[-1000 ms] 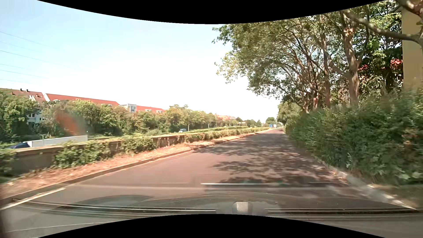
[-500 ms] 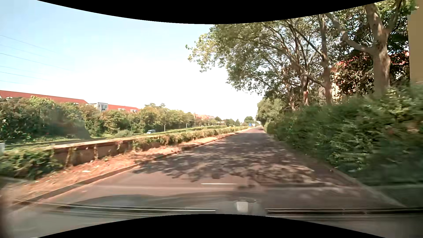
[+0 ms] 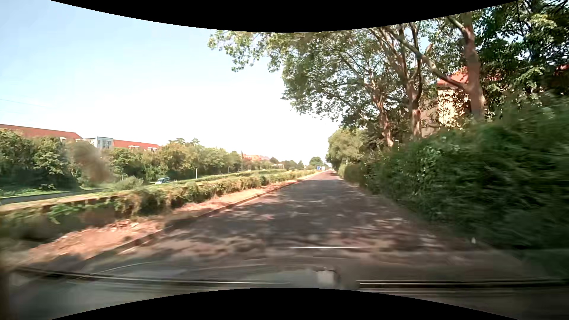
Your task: Follow the waypoints while adhering to traffic rules and regulations
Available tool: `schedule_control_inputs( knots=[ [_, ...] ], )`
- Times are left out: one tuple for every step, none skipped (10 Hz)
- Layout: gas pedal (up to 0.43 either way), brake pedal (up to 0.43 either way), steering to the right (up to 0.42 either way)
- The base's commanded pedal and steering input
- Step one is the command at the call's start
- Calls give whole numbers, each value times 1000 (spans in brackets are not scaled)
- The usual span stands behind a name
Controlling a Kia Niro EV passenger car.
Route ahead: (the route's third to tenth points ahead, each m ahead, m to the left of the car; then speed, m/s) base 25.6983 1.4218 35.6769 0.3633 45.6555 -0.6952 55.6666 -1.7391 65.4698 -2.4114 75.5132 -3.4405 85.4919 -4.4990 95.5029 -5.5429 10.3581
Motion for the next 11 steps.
schedule_control_inputs(
  knots=[
    [248, 0, 40],
    [248, 0, 34],
    [220, 0, 27],
    [189, 0, 21],
    [177, 0, 18],
    [169, 0, 15],
    [169, 0, 16],
    [169, 0, 16],
    [169, 0, 16],
    [157, 0, 16],
    [150, 0, 15]
  ],
)
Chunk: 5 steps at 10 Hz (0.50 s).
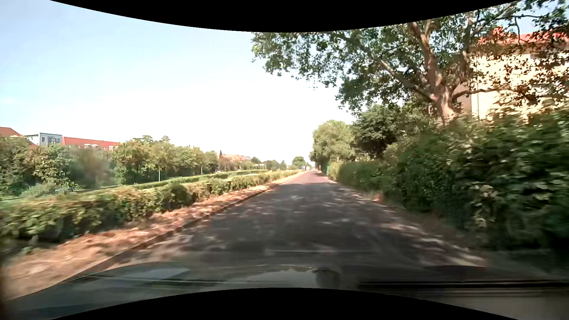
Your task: Follow the waypoints while adhering to traffic rules and regulations
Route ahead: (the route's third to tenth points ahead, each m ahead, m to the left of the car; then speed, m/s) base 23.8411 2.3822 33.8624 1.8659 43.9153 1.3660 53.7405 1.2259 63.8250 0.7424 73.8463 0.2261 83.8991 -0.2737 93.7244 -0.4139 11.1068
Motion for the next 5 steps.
schedule_control_inputs(
  knots=[
    [138, 0, 13],
    [130, 0, 12],
    [118, 0, 12],
    [118, 0, 12],
    [118, 0, 11]
  ],
)
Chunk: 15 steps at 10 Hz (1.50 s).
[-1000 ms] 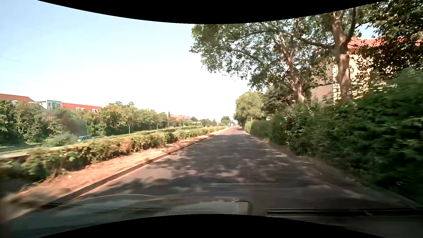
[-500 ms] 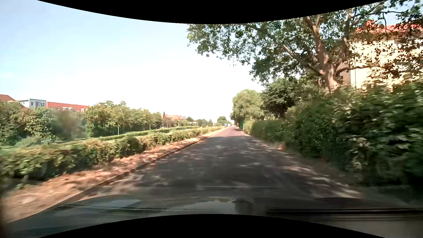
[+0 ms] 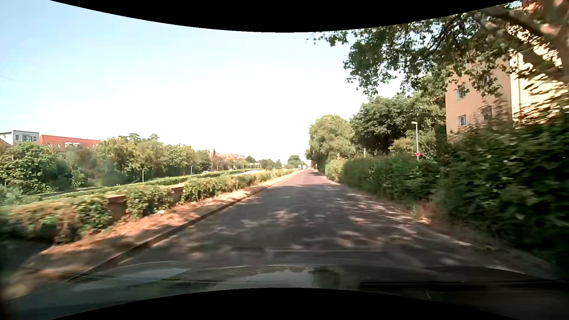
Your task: Follow the waypoints while adhering to traffic rules and regulations
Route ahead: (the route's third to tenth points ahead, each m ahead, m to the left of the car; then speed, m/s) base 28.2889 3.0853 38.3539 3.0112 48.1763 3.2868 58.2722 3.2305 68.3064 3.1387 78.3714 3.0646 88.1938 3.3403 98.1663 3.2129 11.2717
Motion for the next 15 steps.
schedule_control_inputs(
  knots=[
    [98, 0, 8],
    [98, 0, 4],
    [87, 0, 3],
    [87, 0, 3],
    [87, 0, 3],
    [87, 0, 3],
    [87, 0, 3],
    [87, 0, 3],
    [87, 0, 3],
    [87, 0, 3],
    [87, 0, 3],
    [87, 0, 3],
    [87, 0, 2],
    [87, 0, 1],
    [87, 0, 1]
  ],
)
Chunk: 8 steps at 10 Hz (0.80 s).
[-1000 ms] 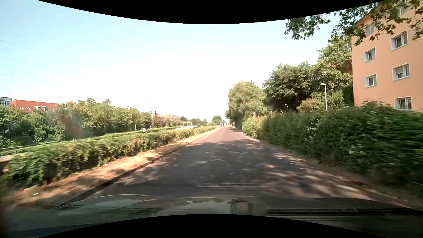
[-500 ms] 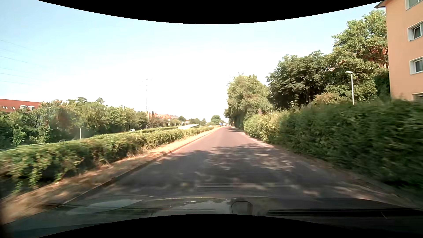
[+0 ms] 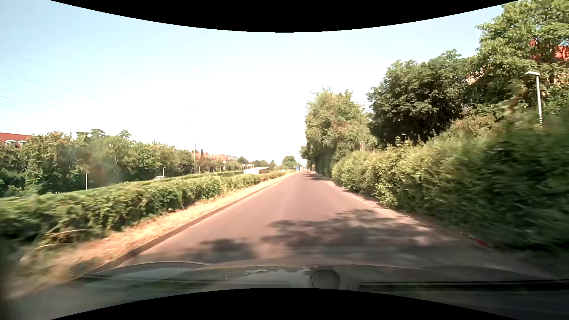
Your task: Follow the waypoints while adhering to traffic rules and regulations
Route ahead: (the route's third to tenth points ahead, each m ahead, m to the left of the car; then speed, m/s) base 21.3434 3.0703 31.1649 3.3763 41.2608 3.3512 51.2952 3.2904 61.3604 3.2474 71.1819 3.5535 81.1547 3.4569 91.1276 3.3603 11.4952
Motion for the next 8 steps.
schedule_control_inputs(
  knots=[
    [87, 0, 1],
    [87, 0, 1],
    [87, 0, 1],
    [87, 0, 1],
    [87, 0, 1],
    [87, 0, 0],
    [87, 0, -2],
    [87, 0, -4]
  ],
)
